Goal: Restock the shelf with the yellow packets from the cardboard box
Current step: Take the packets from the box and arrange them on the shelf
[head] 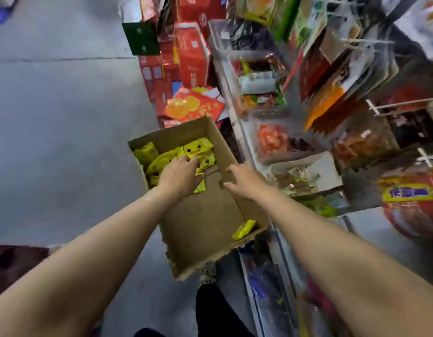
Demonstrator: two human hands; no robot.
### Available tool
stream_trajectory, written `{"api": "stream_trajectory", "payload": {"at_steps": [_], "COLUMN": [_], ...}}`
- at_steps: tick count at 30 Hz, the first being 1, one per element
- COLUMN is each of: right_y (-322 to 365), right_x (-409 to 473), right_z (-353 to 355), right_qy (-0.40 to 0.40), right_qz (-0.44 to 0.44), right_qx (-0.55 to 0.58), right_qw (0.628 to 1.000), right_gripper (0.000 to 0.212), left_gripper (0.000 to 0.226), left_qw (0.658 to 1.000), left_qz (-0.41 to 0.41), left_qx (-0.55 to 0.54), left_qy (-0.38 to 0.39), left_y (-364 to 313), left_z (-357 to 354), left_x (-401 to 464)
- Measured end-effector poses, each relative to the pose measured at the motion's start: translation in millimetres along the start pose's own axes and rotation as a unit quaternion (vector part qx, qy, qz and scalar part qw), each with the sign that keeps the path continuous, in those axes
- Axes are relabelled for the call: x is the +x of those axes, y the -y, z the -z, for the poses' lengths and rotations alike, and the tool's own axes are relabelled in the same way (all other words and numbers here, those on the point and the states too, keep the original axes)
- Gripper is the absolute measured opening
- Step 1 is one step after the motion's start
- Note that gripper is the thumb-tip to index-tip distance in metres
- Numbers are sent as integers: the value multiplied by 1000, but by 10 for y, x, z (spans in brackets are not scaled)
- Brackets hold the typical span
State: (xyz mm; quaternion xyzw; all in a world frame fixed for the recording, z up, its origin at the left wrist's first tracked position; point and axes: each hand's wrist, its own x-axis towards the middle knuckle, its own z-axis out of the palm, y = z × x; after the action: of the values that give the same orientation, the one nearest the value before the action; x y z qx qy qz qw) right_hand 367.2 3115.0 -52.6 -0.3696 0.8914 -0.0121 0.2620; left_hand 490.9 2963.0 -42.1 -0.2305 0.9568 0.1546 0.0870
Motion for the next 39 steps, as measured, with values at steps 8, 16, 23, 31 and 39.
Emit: {"api": "stream_trajectory", "payload": {"at_steps": [8, 16, 23, 31, 39], "right_y": [-561, -703, -722, -665, -553], "right_x": [576, 788, 1040, 1177, 1293], "right_z": [-1272, -1812, -1753, -2068, -2413], "right_qy": [245, 327, 251, 297, 259], "right_qz": [-80, -113, -102, -83, -95], "right_qx": [30, 39, 222, 207, 148], "right_qw": [966, 937, 936, 928, 950], "right_gripper": [59, 70, 56, 55, 66], "left_gripper": [46, 45, 46, 46, 45], "left_qw": [987, 967, 963, 957, 954], "left_qz": [47, 98, 134, 174, 182], "left_qx": [-82, -131, -137, -146, -142], "left_qy": [127, 194, 191, 180, 191], "left_y": [324, 517, 587, 684, 800], "left_z": [-1412, -2105, -2195, -2261, -2421], "left_x": [345, 259, 397, 483, 533]}}
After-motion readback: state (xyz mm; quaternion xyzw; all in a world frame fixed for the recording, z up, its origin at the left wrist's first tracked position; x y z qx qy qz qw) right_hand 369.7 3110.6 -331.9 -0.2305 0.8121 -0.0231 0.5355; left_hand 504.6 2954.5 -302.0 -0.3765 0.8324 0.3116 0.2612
